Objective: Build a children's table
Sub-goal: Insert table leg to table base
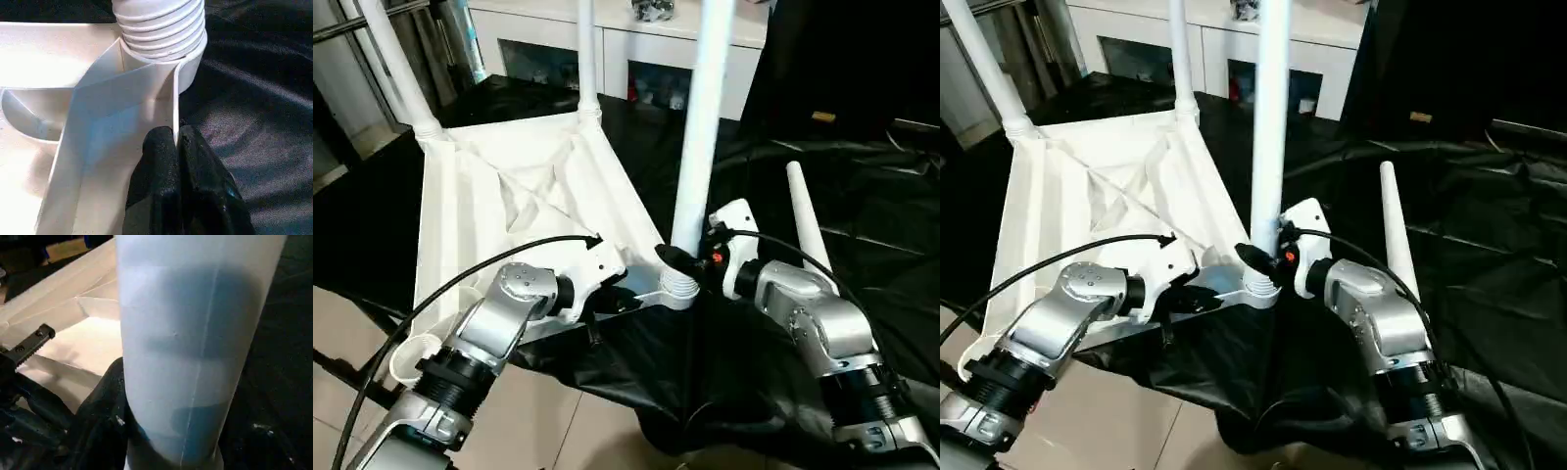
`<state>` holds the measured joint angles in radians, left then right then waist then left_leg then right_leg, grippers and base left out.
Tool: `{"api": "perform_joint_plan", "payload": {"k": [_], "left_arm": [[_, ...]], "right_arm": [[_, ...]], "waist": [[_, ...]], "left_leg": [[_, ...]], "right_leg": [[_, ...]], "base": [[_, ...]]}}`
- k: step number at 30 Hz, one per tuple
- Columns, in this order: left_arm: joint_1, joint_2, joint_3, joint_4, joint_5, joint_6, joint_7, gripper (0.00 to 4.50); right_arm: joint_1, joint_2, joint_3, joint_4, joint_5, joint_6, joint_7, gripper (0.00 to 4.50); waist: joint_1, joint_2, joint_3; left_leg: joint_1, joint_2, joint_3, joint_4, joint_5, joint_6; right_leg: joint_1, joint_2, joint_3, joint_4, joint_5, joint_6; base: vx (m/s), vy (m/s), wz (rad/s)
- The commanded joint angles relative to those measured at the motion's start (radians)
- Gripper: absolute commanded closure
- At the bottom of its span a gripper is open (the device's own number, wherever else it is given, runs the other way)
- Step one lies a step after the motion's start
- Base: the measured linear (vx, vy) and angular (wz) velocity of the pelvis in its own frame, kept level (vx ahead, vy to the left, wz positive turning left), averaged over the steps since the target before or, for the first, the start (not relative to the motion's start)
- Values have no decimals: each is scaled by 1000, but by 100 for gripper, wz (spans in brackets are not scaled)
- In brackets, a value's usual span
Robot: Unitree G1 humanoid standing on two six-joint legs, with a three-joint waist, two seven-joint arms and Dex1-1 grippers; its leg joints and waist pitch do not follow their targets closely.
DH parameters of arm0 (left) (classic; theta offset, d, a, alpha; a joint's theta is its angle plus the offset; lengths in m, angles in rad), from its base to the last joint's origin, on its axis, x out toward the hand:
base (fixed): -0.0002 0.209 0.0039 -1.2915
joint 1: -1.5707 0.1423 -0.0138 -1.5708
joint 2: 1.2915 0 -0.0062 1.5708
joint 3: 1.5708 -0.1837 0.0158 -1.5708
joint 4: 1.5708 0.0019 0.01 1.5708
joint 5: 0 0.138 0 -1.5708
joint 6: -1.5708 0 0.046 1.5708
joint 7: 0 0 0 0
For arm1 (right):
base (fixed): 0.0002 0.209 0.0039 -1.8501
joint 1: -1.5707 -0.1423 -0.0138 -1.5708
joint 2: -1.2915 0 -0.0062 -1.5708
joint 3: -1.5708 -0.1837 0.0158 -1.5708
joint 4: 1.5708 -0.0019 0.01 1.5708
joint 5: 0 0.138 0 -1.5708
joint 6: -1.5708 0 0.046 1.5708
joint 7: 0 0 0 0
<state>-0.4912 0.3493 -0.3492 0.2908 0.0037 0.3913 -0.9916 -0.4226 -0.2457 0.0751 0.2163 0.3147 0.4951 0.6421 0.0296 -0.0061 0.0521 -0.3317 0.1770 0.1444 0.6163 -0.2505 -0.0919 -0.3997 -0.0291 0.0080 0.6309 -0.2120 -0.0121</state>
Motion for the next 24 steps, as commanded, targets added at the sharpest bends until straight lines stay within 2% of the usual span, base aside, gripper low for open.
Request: {"api": "perform_joint_plan", "payload": {"k": [1,2,3,6,7,10,11,13,14,18,21,24], "left_arm": [[7,6,-28,32,4,28,-28,450],[4,5,-26,35,2,30,-27,450],[2,5,-25,36,2,33,-28,450],[-5,5,-23,43,3,35,-23,450],[-6,5,-22,46,4,35,-23,450],[-11,4,-21,53,5,33,-19,450],[-14,4,-20,57,6,32,-17,450],[-22,3,-19,65,7,29,-14,450],[-25,3,-19,70,8,27,-11,450],[-35,1,-18,85,11,22,-5,450],[-43,1,-17,96,17,17,1,450],[-47,2,-18,105,19,11,1,450]], "right_arm": [[20,8,-25,34,20,-13,1,260],[30,11,-35,44,27,-24,2,260],[44,15,-46,50,37,-35,5,260],[87,32,-80,60,64,-79,21,260],[96,37,-88,61,71,-91,27,260],[113,48,-105,72,79,-116,27,260],[126,53,-112,80,82,-130,32,260],[152,62,-121,97,84,-170,39,260],[162,66,-124,103,87,-182,43,260],[190,74,-129,127,79,-236,42,260],[215,68,-105,114,39,-296,35,260],[225,69,-90,89,20,-314,25,260]], "waist": [[4,-2,-57],[5,0,-58],[8,9,-59],[9,2,-60],[10,11,-59],[9,8,-58],[11,15,-57],[10,12,-56],[11,17,-57],[10,16,-55],[9,19,-54],[8,22,-52]], "left_leg": [[-18,30,3,-72,7,35],[-17,31,3,-72,7,33],[-16,31,3,-71,10,31],[-19,31,3,-71,15,35],[-16,32,2,-72,7,35],[-17,32,2,-74,-9,33],[-15,33,1,-75,-21,29],[-16,34,1,-76,-39,24],[-16,34,0,-76,-39,23],[-16,33,1,-78,-53,22],[-15,34,0,-80,-67,21],[-15,34,-1,-82,-79,19]], "right_leg": [[69,-82,39,-65,36,-266],[69,-81,38,-64,38,-268],[68,-82,38,-63,53,-272],[72,-82,38,-60,85,-279],[69,-82,37,-63,85,-281],[69,-81,36,-65,65,-283],[67,-83,36,-66,45,-282],[68,-84,37,-70,19,-280],[68,-85,36,-69,20,-280],[67,-84,35,-74,1,-276],[65,-83,35,-77,-27,-269],[63,-84,33,-81,-54,-262]], "base": [[0,0,0],[0,0,0],[0,0,0],[0,0,0],[0,0,0],[0,0,0],[0,0,0],[0,0,0],[0,0,0],[0,0,0],[0,0,0],[0,0,0]]}}
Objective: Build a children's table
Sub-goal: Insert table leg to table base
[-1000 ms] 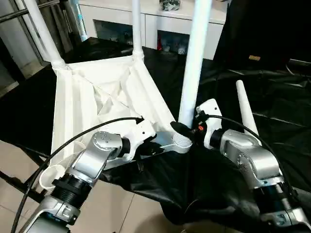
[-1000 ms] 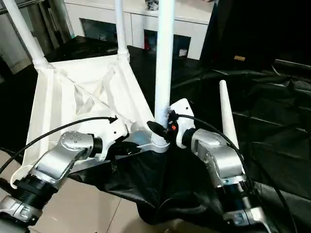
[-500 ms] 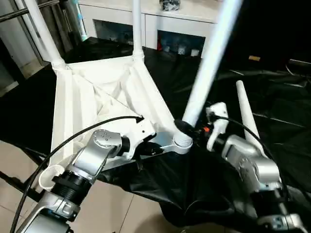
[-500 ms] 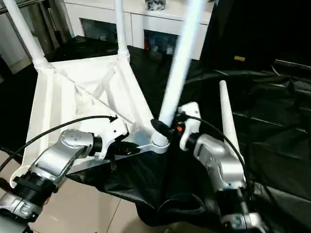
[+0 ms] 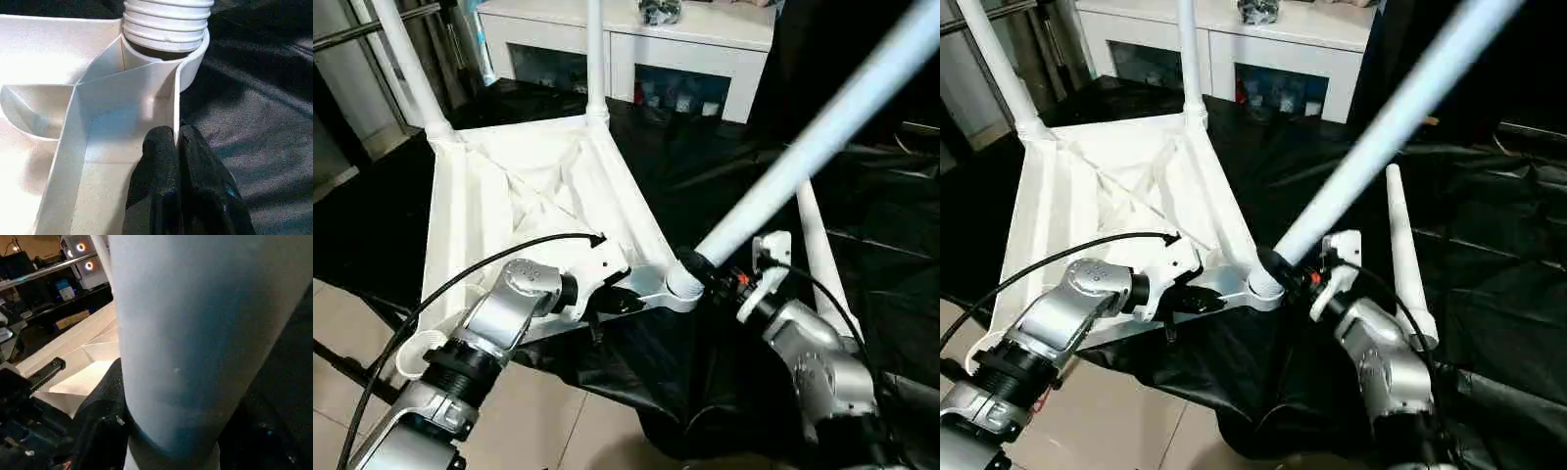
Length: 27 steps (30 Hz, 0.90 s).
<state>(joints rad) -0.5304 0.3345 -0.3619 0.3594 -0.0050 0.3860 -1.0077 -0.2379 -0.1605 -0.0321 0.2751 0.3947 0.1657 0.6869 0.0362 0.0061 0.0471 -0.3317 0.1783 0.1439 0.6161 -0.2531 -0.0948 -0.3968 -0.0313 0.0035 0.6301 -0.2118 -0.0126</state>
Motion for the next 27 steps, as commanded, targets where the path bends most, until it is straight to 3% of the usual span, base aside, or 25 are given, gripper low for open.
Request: {"api": "perform_joint_plan", "payload": {"k": [1,9,10,16,20,22,27], "left_arm": [[-9,17,-5,38,28,16,17,450],[-10,18,-19,44,32,5,6,450],[-9,23,-27,36,30,0,-12,450],[-4,40,-42,23,24,-9,-58,450],[3,51,-53,15,22,-15,-80,450],[2,51,-51,-2,11,-3,-90,450],[1,65,-64,-16,17,-10,-112,450]], "right_arm": [[41,-17,22,25,-65,11,-19,260],[32,-49,121,-4,-142,-6,5,261],[6,-56,155,1,-159,20,23,261],[-79,-64,202,64,-178,61,88,261],[-129,-65,214,114,-159,72,160,261],[-164,-81,237,152,-157,83,238,261],[-196,-120,280,193,-188,71,342,261]], "waist": [[2,9,-49],[-1,12,-45],[-2,12,-45],[-13,14,-44],[-21,14,-48],[-25,6,-47],[-20,8,-50]], "left_leg": [[-15,33,0,-81,-74,22],[-18,33,-3,-85,-96,19],[-17,34,-2,-85,-101,21],[-20,33,-3,-87,-114,22],[-22,32,-3,-85,-92,30],[-21,34,-1,-84,-97,39],[-19,39,5,-83,-62,55]], "right_leg": [[61,-81,38,-80,-52,-260],[59,-81,38,-85,-114,-245],[58,-83,38,-86,-121,-243],[59,-83,38,-89,-152,-243],[61,-84,36,-85,-112,-258],[61,-85,34,-88,-124,-267],[60,-86,28,-83,-71,-284]], "base": [[0,0,0],[0,0,0],[0,0,0],[0,0,0],[0,0,0],[0,0,0],[0,0,0]]}}
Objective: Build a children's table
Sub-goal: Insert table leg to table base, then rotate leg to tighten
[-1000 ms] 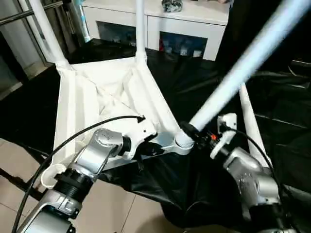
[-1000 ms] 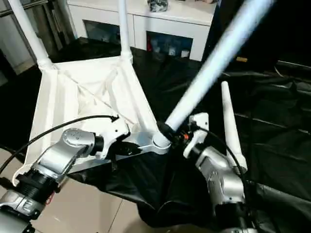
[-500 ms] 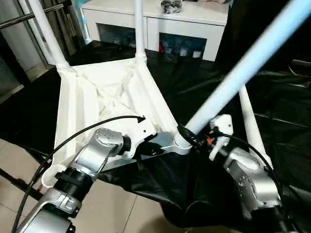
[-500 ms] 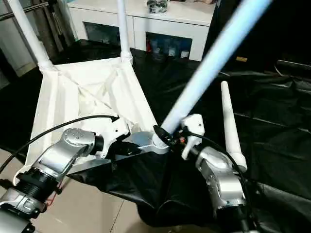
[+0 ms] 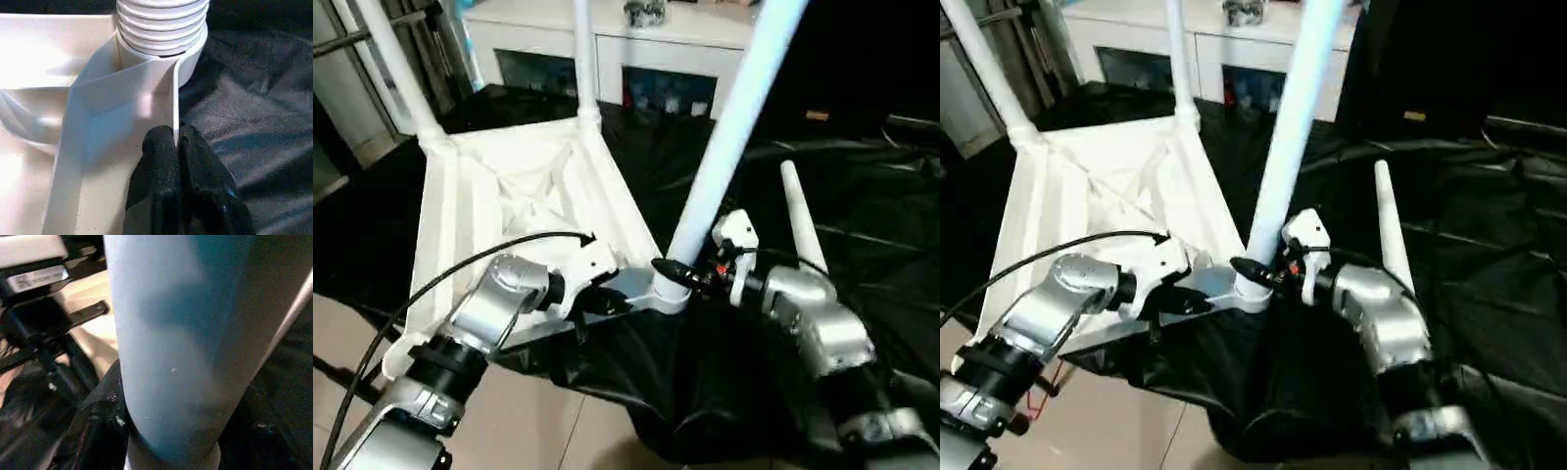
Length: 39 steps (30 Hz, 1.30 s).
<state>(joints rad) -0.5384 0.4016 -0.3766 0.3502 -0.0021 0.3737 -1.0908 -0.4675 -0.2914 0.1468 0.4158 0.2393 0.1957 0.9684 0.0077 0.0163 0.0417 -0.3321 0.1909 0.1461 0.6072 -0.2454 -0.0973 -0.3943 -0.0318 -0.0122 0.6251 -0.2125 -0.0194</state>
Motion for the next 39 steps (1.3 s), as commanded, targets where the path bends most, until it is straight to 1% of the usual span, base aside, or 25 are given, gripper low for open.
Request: {"api": "perform_joint_plan", "payload": {"k": [1,3,5,6,7,10,11,12,13,15,17,22,25,26,28,29,30,31,32,34,35,36,37,38,39], "left_arm": [[9,1,-51,-8,15,-3,-33,450],[11,8,-55,-12,17,-8,-43,450],[13,14,-58,-17,20,-15,-52,450],[14,16,-59,-19,21,-19,-55,450],[14,16,-59,-19,21,-19,-55,450],[17,21,-64,-24,18,-42,-70,450],[18,21,-65,-25,17,-46,-74,450],[23,25,-69,-30,7,-78,-96,450],[28,27,-69,-36,0,-86,-108,450],[37,36,-73,-49,-14,-119,-143,450],[41,46,-78,-58,-14,-127,-158,450],[32,51,-69,-43,2,-119,-139,450],[26,45,-59,-36,5,-109,-120,450],[15,33,-46,-27,10,-87,-86,450],[6,19,-36,-18,12,-67,-58,450],[-16,-13,-15,2,19,-34,4,450],[-16,-13,-15,2,19,-34,4,450],[-29,-32,-5,14,23,-19,38,450],[-38,-46,1,22,26,-10,60,450],[-73,-106,21,54,32,34,145,450],[-86,-130,28,67,35,54,179,450],[-104,-162,39,90,38,77,228,450],[-104,-162,39,90,38,77,228,450],[-126,-205,51,128,49,99,296,450],[-131,-214,53,137,52,102,311,450]], "right_arm": [[30,3,109,60,-42,34,77,261],[25,-13,127,73,-64,13,111,261],[23,-23,140,89,-85,-18,132,261],[24,-25,143,93,-87,-26,141,261],[24,-25,143,93,-87,-26,141,261],[36,-28,149,94,-83,-49,176,261],[38,-29,152,93,-84,-55,182,261],[47,-29,156,94,-79,-73,206,261],[51,-28,156,94,-74,-77,218,261],[56,-26,155,95,-66,-90,244,261],[57,-25,156,100,-67,-101,258,261],[54,-9,142,123,-63,-129,264,261],[53,4,132,138,-68,-144,247,261],[47,23,114,166,-78,-156,201,261],[36,38,99,201,-97,-175,136,261],[14,66,68,261,-118,-181,27,261],[14,66,68,261,-118,-181,27,261],[0,81,52,293,-123,-178,-32,261],[-11,91,40,316,-126,-174,-76,261],[-52,131,-1,400,-128,-167,-238,261],[-70,148,-18,436,-128,-166,-306,261],[-87,169,-35,468,-123,-164,-364,261],[-87,169,-35,468,-123,-164,-364,261],[-108,197,-55,509,-120,-168,-434,261],[-112,202,-59,516,-120,-168,-449,261]], "waist": [[10,-3,-46],[12,-7,-49],[15,-5,-50],[16,-17,-50],[18,-13,-51],[19,-15,-50],[21,-20,-50],[23,-27,-49],[25,-24,-49],[26,-26,-48],[26,-26,-49],[28,-27,-51],[27,-28,-51],[27,-29,-49],[25,-30,-42],[21,-30,-35],[19,-31,-34],[21,-30,-33],[18,-34,-32],[14,-35,-33],[10,-35,-32],[9,-37,-33],[7,-34,-34],[7,-39,-34],[6,-33,-35]], "left_leg": [[-19,27,3,-74,-64,59],[-20,25,5,-73,-36,65],[-19,27,5,-72,-23,69],[-20,27,6,-73,-20,73],[-19,27,6,-73,-18,74],[-16,30,6,-76,-40,71],[-15,31,6,-78,-49,70],[-14,32,7,-79,-60,71],[-13,32,6,-79,-62,70],[-12,35,6,-83,-77,65],[-11,36,6,-85,-85,63],[-12,35,6,-84,-60,64],[-11,35,6,-85,-65,62],[-11,35,6,-86,-79,58],[-8,35,6,-91,-123,43],[-3,33,5,-96,-185,22],[-3,32,3,-98,-201,15],[-2,32,0,-100,-213,9],[-2,30,-5,-103,-236,1],[-5,34,-9,-106,-234,-2],[-5,32,-7,-107,-233,-6],[0,30,-8,-106,-247,-10],[0,29,-7,-104,-249,-11],[-3,29,-6,-103,-238,3],[-1,28,-3,-101,-232,6]], "right_leg": [[59,-86,42,-76,-59,-278],[63,-85,41,-72,-8,-277],[63,-86,40,-69,23,-279],[65,-85,40,-69,31,-277],[65,-86,40,-67,34,-278],[62,-86,39,-71,1,-271],[61,-86,38,-72,-12,-268],[59,-87,38,-75,-35,-262],[58,-88,39,-74,-43,-260],[55,-87,38,-76,-63,-253],[54,-88,38,-76,-65,-253],[57,-89,37,-72,-23,-259],[57,-90,37,-73,-24,-262],[56,-90,37,-76,-47,-260],[51,-92,38,-85,-135,-250],[45,-91,39,-97,-279,-223],[45,-91,39,-101,-327,-209],[44,-93,38,-104,-369,-196],[40,-96,38,-110,-462,-160],[41,-97,36,-111,-451,-153],[38,-95,36,-111,-443,-156],[35,-94,33,-113,-449,-155],[35,-95,34,-110,-442,-160],[36,-97,35,-112,-417,-168],[33,-96,36,-112,-395,-176]], "base": [[0,0,0],[0,0,0],[0,0,0],[0,0,0],[0,0,0],[0,0,0],[0,0,0],[0,0,0],[0,0,0],[0,0,0],[0,0,0],[0,0,0],[0,0,0],[0,0,0],[0,0,0],[0,0,0],[0,0,0],[0,0,0],[0,0,0],[-25,0,-4],[0,0,0],[0,0,0],[0,0,0],[0,0,0],[0,0,0]]}}
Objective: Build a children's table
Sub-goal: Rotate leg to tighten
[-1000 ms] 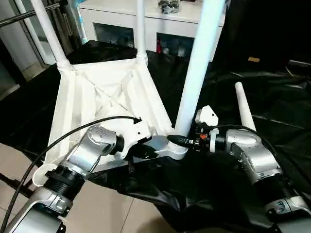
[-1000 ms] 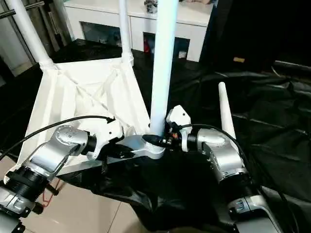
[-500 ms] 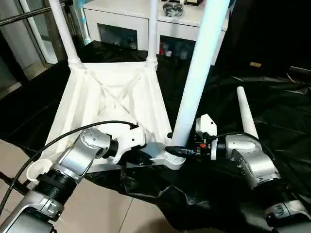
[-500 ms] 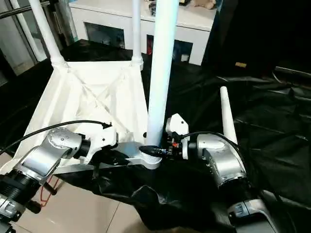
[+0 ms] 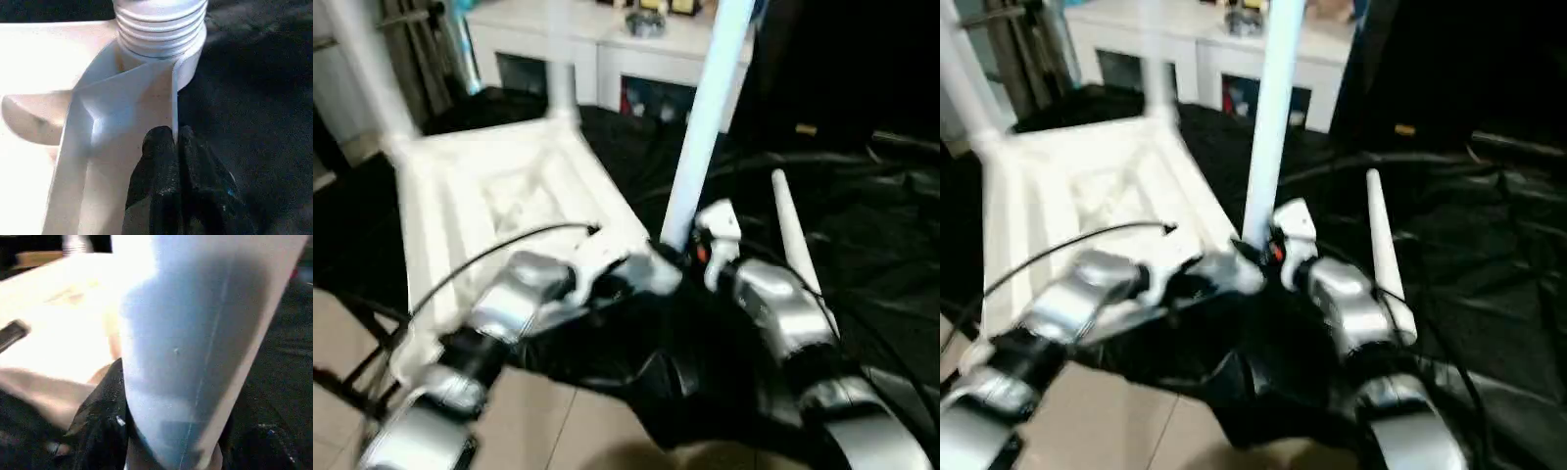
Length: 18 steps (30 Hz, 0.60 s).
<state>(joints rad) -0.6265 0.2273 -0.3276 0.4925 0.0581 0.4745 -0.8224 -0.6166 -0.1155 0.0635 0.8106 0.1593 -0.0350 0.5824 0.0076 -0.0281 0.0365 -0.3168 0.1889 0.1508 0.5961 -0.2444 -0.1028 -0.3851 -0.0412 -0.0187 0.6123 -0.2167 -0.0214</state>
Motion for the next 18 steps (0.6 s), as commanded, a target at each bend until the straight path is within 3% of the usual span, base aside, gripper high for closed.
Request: {"api": "perform_joint_plan", "payload": {"k": [1,2,4,7,10,13,18], "left_arm": [[-43,-40,4,-5,-8,1,42,450],[-72,-101,11,60,8,10,122,450],[-82,-123,11,84,13,13,145,450],[-84,-134,7,93,15,17,141,450],[-80,-128,1,86,16,23,123,450],[-79,-124,1,88,17,25,125,450],[-91,-127,9,121,22,12,141,450]], "right_arm": [[37,26,24,121,-40,63,-63,261],[17,69,-2,161,-32,61,-149,261],[10,86,-11,175,-28,63,-175,261],[8,103,-10,189,-31,65,-181,261],[11,109,-2,197,-38,71,-169,261],[6,112,-1,210,-46,66,-170,261],[-17,120,-11,240,-74,49,-215,261]], "waist": [[7,10,-30],[8,13,-31],[11,11,-34],[21,19,-36],[20,16,-36],[19,17,-32],[13,17,-26]], "left_leg": [[-15,32,-7,-90,-226,12],[-18,30,-4,-89,-201,18],[-20,29,-4,-87,-186,22],[-21,32,-2,-86,-158,35],[-23,32,-2,-88,-144,42],[-21,34,-2,-92,-190,36],[-16,33,-7,-98,-265,21]], "right_leg": [[24,-87,43,-98,-370,-183],[27,-84,43,-94,-301,-201],[32,-84,42,-91,-275,-207],[35,-86,43,-85,-196,-223],[40,-85,41,-81,-145,-236],[38,-88,42,-88,-216,-232],[25,-89,43,-102,-370,-188]], "base": [[0,0,0],[0,0,0],[0,0,0],[0,0,0],[0,0,0],[0,0,0],[0,0,0]]}}
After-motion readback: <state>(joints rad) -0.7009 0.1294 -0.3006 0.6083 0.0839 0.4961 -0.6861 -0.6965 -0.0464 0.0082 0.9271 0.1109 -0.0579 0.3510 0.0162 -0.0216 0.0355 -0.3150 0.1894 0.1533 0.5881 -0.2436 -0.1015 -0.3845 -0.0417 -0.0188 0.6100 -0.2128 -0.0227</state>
